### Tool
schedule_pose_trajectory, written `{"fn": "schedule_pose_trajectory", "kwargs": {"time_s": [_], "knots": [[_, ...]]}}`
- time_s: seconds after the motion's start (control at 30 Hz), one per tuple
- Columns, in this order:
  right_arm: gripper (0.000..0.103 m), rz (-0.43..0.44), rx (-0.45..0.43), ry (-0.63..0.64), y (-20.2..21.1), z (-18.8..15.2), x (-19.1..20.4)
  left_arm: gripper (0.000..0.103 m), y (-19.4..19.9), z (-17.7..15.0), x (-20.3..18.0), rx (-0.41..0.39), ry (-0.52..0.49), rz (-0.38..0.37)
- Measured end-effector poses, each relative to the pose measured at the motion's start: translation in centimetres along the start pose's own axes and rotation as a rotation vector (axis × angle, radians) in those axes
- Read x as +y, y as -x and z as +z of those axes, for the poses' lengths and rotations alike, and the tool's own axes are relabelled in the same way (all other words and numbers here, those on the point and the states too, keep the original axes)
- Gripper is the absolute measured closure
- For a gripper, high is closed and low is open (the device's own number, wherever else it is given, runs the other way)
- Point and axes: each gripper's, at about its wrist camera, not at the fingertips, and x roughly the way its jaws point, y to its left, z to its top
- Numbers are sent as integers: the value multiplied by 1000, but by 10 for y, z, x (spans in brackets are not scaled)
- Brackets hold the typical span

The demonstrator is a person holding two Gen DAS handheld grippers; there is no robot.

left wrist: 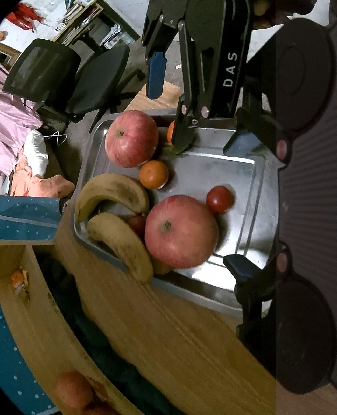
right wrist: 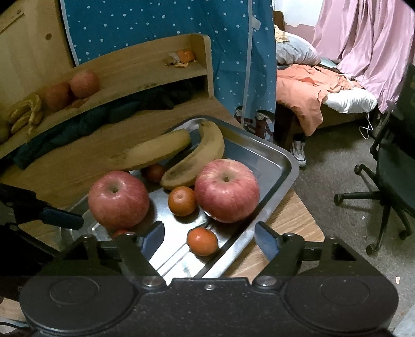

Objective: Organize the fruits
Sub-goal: 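Open left tool to set tomato on tray while right tool releases tangerine, then withdraw both open tools away from the metal tray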

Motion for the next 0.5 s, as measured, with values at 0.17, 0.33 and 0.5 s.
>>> {"fn": "schedule_pose_trajectory", "kwargs": {"time_s": [0.17, 0.33, 0.5], "knots": [[14, -8, -19, -13, 7, 0, 10, 11, 11, -5, 8, -23, -5, 14], [7, -30, -41, -38, 16, 0, 22, 3, 25, -11, 21, -51, -7, 12], [2, -73, -68, -81, 28, -1, 39, 1, 39, -14, 41, -77, -21, 31]]}}
